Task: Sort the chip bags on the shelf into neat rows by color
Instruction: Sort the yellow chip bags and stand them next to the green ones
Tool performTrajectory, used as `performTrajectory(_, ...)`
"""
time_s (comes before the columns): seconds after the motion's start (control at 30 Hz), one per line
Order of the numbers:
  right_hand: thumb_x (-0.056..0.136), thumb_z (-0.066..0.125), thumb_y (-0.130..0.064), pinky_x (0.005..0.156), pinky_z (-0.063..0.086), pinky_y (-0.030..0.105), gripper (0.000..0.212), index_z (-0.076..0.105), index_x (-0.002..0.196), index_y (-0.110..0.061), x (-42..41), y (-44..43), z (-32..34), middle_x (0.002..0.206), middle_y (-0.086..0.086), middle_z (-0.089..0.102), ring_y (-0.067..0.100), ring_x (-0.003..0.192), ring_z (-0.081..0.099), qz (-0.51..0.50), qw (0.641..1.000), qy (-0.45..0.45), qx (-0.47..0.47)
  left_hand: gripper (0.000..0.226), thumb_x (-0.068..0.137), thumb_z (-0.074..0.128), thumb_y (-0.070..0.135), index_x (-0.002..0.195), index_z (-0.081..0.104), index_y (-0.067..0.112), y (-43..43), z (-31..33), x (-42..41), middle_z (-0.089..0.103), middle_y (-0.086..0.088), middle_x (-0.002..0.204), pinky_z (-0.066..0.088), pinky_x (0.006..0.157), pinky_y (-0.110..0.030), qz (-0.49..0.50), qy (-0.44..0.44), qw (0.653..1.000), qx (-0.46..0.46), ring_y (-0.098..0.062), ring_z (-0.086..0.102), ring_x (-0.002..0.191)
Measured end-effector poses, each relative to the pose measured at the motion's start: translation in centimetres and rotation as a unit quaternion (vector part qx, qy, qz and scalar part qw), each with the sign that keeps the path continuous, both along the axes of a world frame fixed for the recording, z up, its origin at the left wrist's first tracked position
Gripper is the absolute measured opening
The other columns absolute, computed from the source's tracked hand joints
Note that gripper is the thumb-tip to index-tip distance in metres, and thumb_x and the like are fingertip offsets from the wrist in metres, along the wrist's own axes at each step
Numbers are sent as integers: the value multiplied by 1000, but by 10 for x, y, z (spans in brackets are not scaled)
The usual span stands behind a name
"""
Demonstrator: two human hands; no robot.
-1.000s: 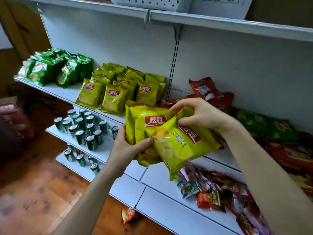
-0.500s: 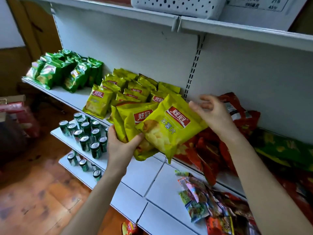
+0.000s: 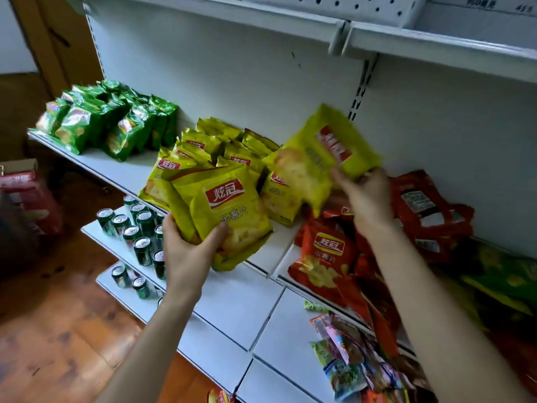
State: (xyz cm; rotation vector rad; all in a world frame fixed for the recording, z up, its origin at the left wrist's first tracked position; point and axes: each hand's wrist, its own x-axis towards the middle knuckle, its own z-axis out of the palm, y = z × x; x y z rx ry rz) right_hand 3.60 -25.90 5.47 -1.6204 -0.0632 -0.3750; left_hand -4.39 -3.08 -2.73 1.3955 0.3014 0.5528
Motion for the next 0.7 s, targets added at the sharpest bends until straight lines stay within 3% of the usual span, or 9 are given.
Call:
performTrajectory(0.1, 61, 80, -35, 79, 56, 45, 71, 53, 118, -1, 48, -28, 7, 113, 11, 64, 19, 97, 65, -104, 992, -27, -60, 66, 66, 84, 17, 118, 45, 21, 21, -3, 7, 61, 1, 110, 53, 83, -37, -2, 5, 1000, 5, -16, 62, 97)
performTrajectory(0.17, 55, 80, -41, 83, 53, 52, 77, 52, 118, -7, 79, -37, -11, 113, 10, 62, 24, 101, 63, -130, 987, 16, -96, 72, 59, 81, 27, 121, 45, 21, 34, -4, 11, 60, -2, 115, 53, 83, -37, -20, 7, 1000, 6, -18, 62, 101)
performTrajectory(0.27, 69, 78, -17, 73, 55, 50, 58, 49, 118, -7, 89, -11, -27, 115, 11, 61, 28, 100, 62, -121, 980, 105, -115, 74, 56, 77, 30, 123, 46, 21, 51, -5, 20, 63, 3, 110, 55, 82, -35, -55, 12, 998, 11, -14, 64, 98)
performTrajectory(0.33, 77, 71, -4, 63, 54, 42, 49, 47, 119, -3, 90, 11, -37, 116, 11, 59, 29, 99, 61, -92, 977, 156, -112, 73, 53, 79, 29, 119, 48, 25, 62, -6, 27, 65, 9, 104, 57, 78, -32, -86, 15, 996, 4, -9, 66, 92)
performTrajectory(0.4, 80, 66, 2, 67, 51, 42, 46, 46, 121, -4, 94, 27, -53, 112, 9, 57, 26, 98, 58, -79, 968, 196, -135, 76, 46, 82, 37, 115, 50, 28, 71, -7, 33, 67, 9, 102, 59, 72, -28, -115, 15, 993, -4, -7, 68, 88)
performTrajectory(0.57, 71, 77, -7, 93, 47, 45, 59, 48, 122, -3, 108, 53, -92, 124, 15, 55, 29, 114, 54, -126, 942, 192, -246, 80, 44, 82, 39, 117, 51, 27, 89, -11, 46, 69, 11, 98, 55, 65, -20, -168, 17, 985, -18, -8, 68, 88)
performTrajectory(0.7, 68, 82, -18, 95, 43, 37, 73, 41, 125, 2, 106, 64, -104, 128, 19, 51, 31, 119, 50, -166, 922, 201, -285, 84, 42, 79, 43, 119, 51, 25, 98, -14, 55, 68, 7, 103, 55, 65, -20, -203, 19, 979, -20, -8, 68, 90)
